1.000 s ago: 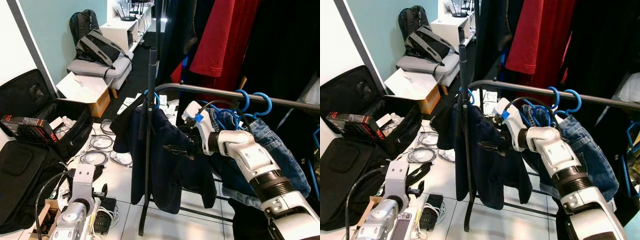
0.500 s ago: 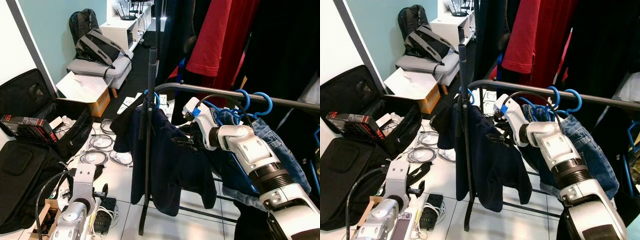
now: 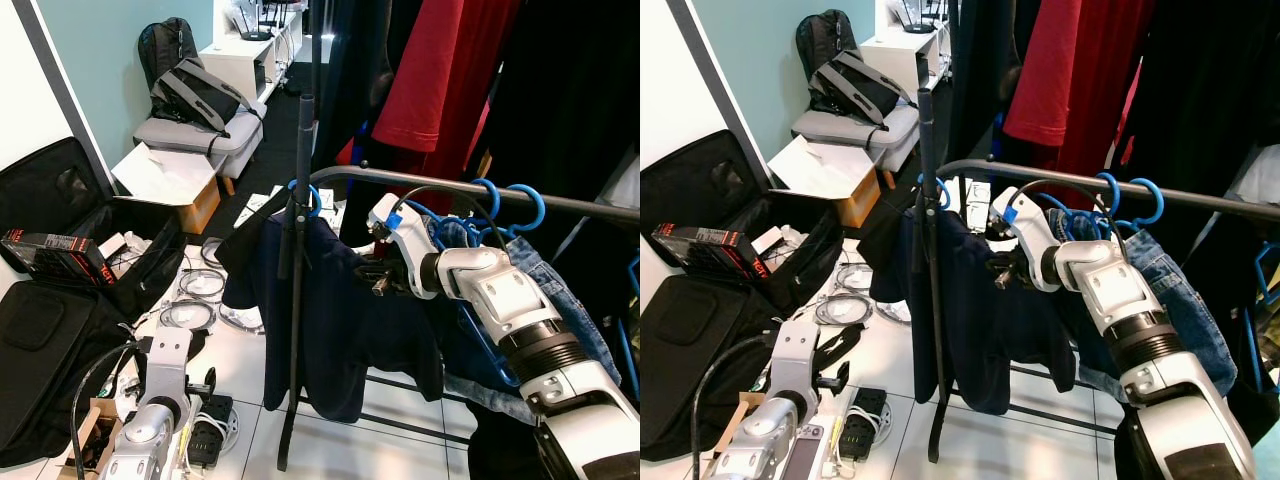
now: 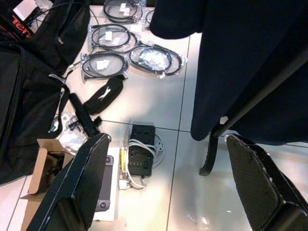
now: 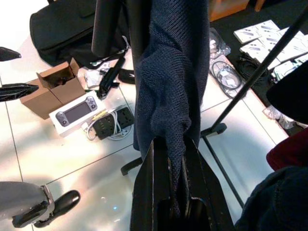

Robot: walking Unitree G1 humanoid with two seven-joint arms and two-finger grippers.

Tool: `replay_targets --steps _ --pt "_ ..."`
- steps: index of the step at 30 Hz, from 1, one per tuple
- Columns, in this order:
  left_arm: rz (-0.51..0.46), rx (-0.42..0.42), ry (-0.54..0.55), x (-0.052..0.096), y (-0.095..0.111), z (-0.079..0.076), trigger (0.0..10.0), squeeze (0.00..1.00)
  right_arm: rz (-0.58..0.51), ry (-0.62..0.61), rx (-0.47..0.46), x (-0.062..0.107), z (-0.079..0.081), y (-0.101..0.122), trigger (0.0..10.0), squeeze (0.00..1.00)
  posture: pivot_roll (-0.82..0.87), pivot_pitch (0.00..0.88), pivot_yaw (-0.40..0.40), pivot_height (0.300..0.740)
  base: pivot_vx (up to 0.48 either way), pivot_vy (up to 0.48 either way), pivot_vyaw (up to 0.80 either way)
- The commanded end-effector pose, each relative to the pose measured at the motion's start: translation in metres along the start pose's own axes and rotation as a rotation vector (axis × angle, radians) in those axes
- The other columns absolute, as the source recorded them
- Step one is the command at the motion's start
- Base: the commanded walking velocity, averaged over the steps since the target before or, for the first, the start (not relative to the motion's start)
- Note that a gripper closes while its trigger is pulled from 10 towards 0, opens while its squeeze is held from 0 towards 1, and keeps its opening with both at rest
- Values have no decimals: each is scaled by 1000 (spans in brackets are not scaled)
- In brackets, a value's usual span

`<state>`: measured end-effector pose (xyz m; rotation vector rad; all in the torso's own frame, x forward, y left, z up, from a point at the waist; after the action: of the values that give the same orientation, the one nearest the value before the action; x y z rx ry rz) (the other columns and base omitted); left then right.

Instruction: Hang hanger

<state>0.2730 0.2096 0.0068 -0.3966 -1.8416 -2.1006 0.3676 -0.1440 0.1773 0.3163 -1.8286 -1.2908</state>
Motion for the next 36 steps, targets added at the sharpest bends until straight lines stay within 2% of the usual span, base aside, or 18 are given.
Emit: replay_targets --steps 1,2,3,4,7,15,19,26,36 --pt "15 5 6 -1 -1 1 10000 0 15 -20 -11 0 -3 0 0 0 -33 50 -16 740 0 0 0" --pt "16 6 9 -2 0 2 10000 0 -29 -30 -44 2 -5 4 0 0 -34 49 -12 740 0 0 0" --pt "16 6 9 -2 0 2 10000 0 -29 -30 -44 2 -5 4 0 0 -34 49 -12 740 0 0 0" --pt "15 5 10 -3 1 3 10000 0 -98 -25 -62 6 -6 13 0 0 -34 49 -10 740 0 0 0" --pt "14 4 12 -3 1 4 10000 0 -184 -24 -89 12 -8 25 0 0 -34 47 -9 740 0 0 0" --pt "12 2 13 -5 2 5 10000 0 -330 -93 -85 33 -16 47 0 0 -35 43 -3 740 0 0 0" --pt "12 2 11 -5 3 4 10000 0 -347 -93 -84 37 -15 49 0 0 -38 40 -1 740 0 0 0" --pt "12 6 2 -7 3 0 10000 0 -452 -95 -75 51 -9 61 0 0 -46 30 1 740 0 0 0" --pt "11 11 -2 -7 3 -3 10000 0 -493 -78 -83 58 0 61 0 0 -49 24 -5 740 0 0 0"
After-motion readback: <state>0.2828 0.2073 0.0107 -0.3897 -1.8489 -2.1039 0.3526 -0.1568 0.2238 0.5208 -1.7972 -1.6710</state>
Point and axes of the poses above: a point about 5 cm out from each wrist's last joint towards the gripper, its own x axis pointing back from the gripper into the wrist, its own y axis along the axis of the wrist's last joint, z = x × y, the point moved 1 cm from there along -x, pointing out of the wrist towards the gripper, and after that the axes turned 2 degrees about -x, right-handed, at the moved point
